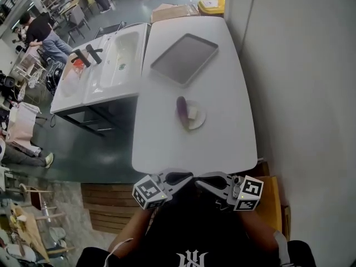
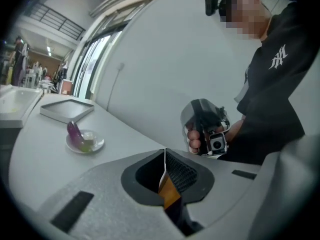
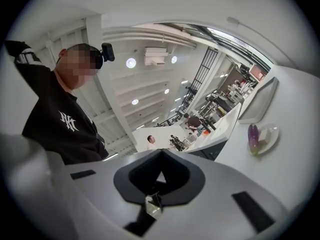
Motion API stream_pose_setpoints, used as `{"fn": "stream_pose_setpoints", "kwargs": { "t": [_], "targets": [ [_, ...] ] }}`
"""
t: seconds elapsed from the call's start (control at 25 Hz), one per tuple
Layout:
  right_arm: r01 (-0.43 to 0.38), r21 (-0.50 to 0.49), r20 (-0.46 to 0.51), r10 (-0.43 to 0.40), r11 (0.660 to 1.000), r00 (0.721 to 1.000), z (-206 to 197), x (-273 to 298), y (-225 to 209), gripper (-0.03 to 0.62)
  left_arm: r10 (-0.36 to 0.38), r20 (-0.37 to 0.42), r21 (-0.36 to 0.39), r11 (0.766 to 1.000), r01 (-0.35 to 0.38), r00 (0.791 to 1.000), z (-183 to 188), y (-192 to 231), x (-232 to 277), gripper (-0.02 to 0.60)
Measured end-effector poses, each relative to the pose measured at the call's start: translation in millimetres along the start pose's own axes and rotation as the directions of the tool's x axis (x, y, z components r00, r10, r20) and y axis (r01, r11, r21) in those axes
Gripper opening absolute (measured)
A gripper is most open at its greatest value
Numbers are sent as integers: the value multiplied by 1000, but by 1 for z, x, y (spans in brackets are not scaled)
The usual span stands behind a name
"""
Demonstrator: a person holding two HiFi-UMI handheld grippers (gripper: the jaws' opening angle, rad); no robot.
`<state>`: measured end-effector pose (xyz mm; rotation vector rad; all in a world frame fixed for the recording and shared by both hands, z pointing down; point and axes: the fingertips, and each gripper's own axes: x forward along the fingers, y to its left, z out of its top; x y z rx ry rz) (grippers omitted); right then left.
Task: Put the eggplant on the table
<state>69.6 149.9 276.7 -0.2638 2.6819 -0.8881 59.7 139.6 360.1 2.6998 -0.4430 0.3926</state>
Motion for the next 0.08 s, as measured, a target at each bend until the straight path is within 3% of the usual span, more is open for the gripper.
{"fn": "stream_pose_setpoints", "kwargs": {
  "t": [0.08],
  "targets": [
    [-27,0,-10,27,1000,1000,3,-10,2,3,42,-32,25,999,-41,999,4,8,1,8]
  ]
}}
